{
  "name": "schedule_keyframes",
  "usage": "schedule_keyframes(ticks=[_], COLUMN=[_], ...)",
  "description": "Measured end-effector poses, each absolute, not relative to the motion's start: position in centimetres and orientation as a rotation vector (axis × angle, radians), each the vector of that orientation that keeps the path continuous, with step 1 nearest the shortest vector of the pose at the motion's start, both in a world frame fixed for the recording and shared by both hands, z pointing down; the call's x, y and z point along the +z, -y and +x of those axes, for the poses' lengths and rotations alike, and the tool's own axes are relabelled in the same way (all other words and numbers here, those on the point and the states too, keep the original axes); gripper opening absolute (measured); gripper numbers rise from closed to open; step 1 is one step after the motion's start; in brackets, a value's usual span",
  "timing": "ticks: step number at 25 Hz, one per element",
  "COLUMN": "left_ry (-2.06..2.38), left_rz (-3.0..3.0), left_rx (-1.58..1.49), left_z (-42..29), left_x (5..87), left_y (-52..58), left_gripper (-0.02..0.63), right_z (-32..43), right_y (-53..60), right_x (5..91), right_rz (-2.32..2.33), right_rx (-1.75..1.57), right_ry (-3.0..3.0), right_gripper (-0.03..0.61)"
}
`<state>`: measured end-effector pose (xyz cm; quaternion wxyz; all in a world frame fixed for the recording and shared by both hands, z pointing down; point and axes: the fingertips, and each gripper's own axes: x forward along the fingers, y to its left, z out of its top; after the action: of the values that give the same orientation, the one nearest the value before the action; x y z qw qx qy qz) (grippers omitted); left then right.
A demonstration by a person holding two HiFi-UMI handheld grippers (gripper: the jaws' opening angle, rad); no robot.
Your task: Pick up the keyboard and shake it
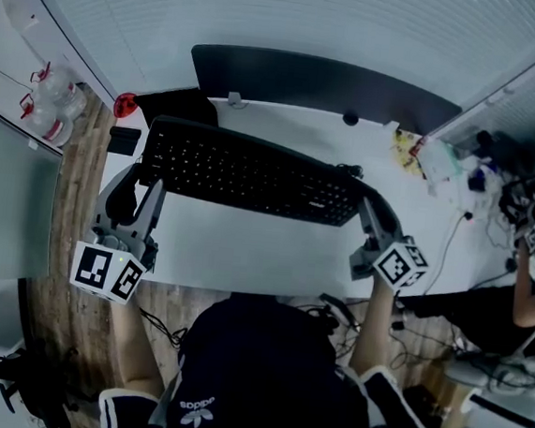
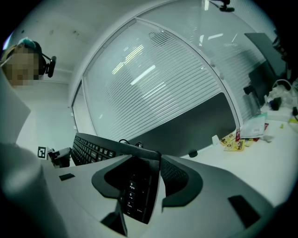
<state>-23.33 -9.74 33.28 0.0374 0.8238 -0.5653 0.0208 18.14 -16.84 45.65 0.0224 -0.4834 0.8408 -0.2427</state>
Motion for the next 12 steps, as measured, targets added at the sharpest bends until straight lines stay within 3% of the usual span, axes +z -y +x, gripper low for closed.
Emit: schedule_keyframes(ticks=[12], left_ry=[1.761], left_rz=[2.528], left_rx=[0.037], left_z=[-23.3], left_x=[32.7], left_y=[9.9], left_gripper=[0.184], right_z=[17.8], right_y=[18.2], right_x=[45.4], right_rz=[-1.479], right_rx=[-0.764], right_ry=[-2.563], right_gripper=[0.179])
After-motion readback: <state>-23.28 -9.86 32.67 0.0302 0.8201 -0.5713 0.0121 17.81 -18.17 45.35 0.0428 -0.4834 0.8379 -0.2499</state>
